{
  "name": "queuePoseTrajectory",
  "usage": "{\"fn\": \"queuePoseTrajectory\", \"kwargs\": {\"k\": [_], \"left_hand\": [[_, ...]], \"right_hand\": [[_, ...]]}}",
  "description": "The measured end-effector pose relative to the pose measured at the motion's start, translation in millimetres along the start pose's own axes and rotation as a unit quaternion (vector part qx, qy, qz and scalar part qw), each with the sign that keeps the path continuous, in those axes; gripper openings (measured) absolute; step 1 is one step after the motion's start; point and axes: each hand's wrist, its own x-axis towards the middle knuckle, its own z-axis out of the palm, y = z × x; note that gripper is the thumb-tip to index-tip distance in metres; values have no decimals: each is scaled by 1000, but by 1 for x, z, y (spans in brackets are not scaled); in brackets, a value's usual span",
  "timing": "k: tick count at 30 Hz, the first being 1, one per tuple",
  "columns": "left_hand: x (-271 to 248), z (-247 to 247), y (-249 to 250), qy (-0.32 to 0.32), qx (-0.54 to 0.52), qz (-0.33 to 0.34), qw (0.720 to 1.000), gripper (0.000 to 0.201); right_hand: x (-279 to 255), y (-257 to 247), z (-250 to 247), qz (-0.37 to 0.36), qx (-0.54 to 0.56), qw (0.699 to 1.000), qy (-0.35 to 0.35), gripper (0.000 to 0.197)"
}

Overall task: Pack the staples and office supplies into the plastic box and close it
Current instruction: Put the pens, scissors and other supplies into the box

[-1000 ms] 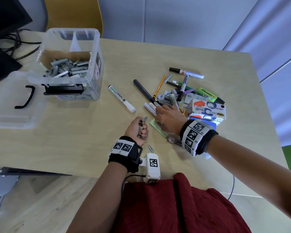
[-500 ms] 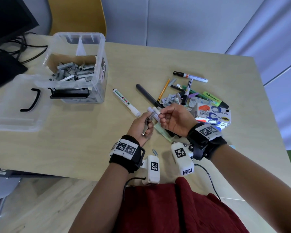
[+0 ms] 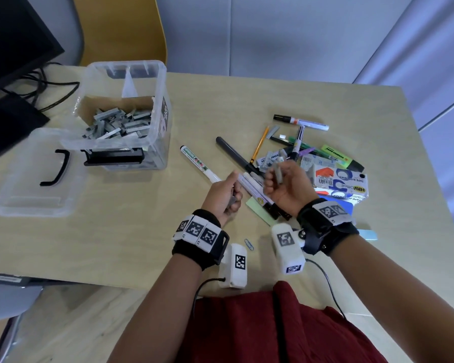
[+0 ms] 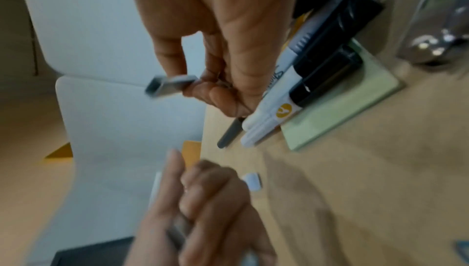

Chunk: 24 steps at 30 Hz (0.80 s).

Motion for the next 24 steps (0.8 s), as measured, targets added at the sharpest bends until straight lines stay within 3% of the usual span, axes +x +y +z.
{"fn": "queuePoseTrajectory", "kwargs": {"k": [3,5,6,7,10,11,12,18,22,24], "left_hand": [[6,-5,0,14,-28,-36,999,38],[9,-4,2,20,2,-39,999,36],[11,-3,4,24,25,-33,999,36],[13,0,8,26,56,-24,998,35],[23,9,26,28,179,19,983,34],[28,12,33,32,214,33,976,33],[33,15,39,34,244,45,968,31],[67,32,63,31,382,80,920,23],[82,52,69,32,476,98,874,28],[91,62,68,24,535,95,839,31]], "right_hand": [[5,-25,3,-18,-28,999,34,28],[13,-40,9,-46,-193,976,93,27],[18,-46,12,-74,-318,938,115,28],[21,-51,15,-99,-451,879,122,28],[28,-55,20,-101,-765,629,94,15],[29,-54,21,-87,-817,564,81,22],[30,-52,21,-76,-848,520,71,31],[34,-41,22,-48,-923,379,42,48],[37,-31,16,-28,-931,360,45,54],[36,-25,14,-39,-941,335,30,52]]}}
